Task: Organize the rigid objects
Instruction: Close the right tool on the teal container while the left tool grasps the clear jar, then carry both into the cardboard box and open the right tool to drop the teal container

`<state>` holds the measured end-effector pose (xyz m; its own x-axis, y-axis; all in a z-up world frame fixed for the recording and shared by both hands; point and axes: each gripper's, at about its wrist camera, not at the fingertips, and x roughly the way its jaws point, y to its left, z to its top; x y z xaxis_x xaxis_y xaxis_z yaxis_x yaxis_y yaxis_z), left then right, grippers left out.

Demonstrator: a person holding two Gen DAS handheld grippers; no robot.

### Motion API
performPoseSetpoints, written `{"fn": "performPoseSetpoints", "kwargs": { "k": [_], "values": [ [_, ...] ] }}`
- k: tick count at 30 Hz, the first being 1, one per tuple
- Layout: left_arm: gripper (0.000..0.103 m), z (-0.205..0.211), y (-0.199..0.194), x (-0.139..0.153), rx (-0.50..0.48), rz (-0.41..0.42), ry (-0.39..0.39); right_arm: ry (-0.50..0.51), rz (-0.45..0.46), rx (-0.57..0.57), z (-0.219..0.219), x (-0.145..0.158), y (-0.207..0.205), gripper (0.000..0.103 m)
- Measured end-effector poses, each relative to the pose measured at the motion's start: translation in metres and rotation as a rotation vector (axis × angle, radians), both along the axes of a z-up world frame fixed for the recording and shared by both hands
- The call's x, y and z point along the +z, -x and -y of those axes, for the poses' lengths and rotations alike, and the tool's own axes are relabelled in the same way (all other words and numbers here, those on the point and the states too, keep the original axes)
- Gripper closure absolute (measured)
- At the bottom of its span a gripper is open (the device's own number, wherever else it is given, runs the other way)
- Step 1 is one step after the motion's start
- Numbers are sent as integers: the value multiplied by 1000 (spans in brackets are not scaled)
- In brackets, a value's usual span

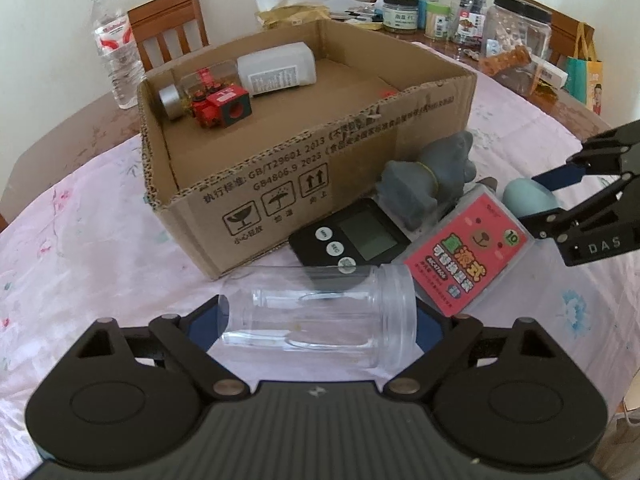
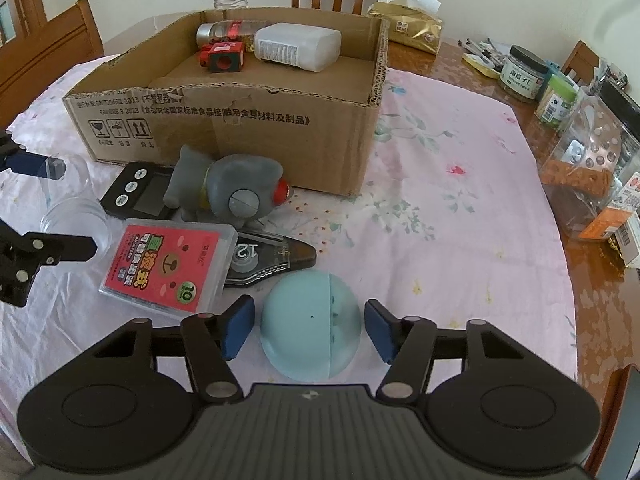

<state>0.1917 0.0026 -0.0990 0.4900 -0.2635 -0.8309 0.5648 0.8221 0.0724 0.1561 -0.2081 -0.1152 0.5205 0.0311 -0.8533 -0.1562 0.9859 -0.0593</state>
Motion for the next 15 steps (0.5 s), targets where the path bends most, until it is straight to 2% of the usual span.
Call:
{"fn": "performPoseSetpoints", "kwargs": {
  "k": [2, 15],
  "values": [
    [11, 0, 0, 2, 2, -6, -10, 3, -4, 6, 0, 1, 0, 45],
    [11, 6, 10, 36, -30, -16, -37, 13, -24, 60, 6, 14, 3, 46]
  ]
}}
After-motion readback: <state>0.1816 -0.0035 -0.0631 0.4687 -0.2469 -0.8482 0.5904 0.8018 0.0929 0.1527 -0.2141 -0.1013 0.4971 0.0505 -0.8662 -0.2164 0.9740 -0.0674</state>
